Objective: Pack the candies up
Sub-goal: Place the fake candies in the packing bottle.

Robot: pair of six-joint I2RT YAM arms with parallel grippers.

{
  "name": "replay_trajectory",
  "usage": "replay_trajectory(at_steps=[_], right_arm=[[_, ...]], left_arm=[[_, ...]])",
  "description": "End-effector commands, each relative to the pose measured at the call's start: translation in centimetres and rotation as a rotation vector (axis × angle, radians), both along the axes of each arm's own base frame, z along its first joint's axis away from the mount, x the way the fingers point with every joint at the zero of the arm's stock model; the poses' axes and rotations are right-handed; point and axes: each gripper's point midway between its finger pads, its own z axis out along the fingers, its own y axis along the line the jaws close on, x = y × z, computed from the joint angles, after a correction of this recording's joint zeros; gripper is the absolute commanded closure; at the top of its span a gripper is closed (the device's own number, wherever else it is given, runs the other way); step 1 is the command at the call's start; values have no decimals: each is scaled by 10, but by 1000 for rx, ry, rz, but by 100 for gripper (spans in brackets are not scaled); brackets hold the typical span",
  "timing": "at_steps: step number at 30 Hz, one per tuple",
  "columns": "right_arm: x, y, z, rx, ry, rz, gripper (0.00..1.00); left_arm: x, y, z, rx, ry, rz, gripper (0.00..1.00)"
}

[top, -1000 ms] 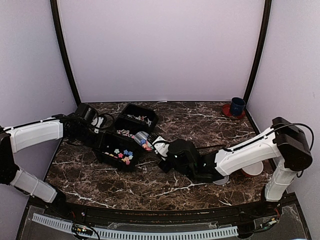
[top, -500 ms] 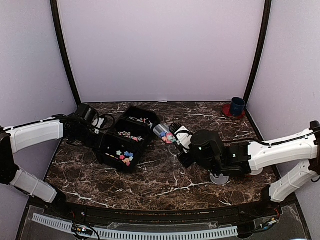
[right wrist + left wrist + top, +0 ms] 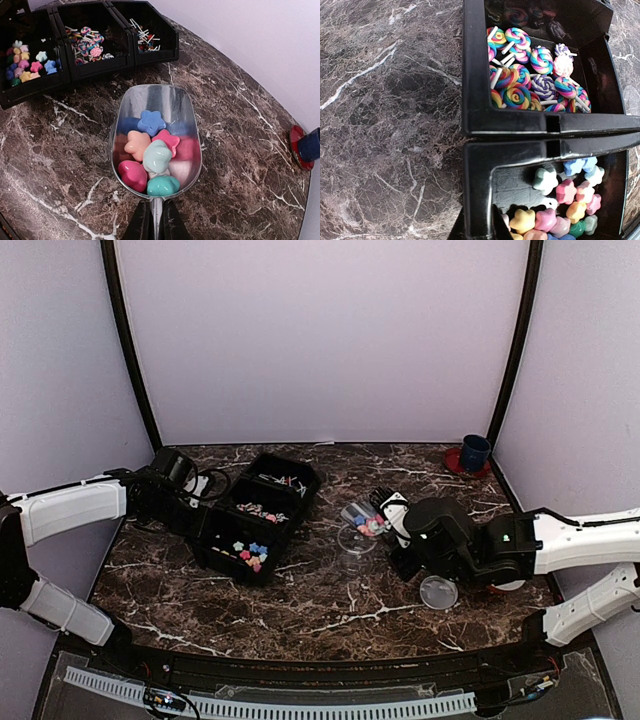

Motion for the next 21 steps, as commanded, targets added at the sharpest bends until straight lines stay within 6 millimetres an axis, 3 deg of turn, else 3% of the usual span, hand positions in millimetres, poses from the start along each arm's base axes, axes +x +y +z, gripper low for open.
replay_trajectory(at_steps=[1,15,21], right_arm=[[-4,-5,8,46,45,-25,100],[-8,-12,12,-41,89,-26,100],[-13,-12,4,-100,132,-14,100]], left_arm=[[31,-24,59,-145,-202,-19,100],[30,-25,61,-155,-205,-22,100],[30,-25,62,-157,-205,-24,100]])
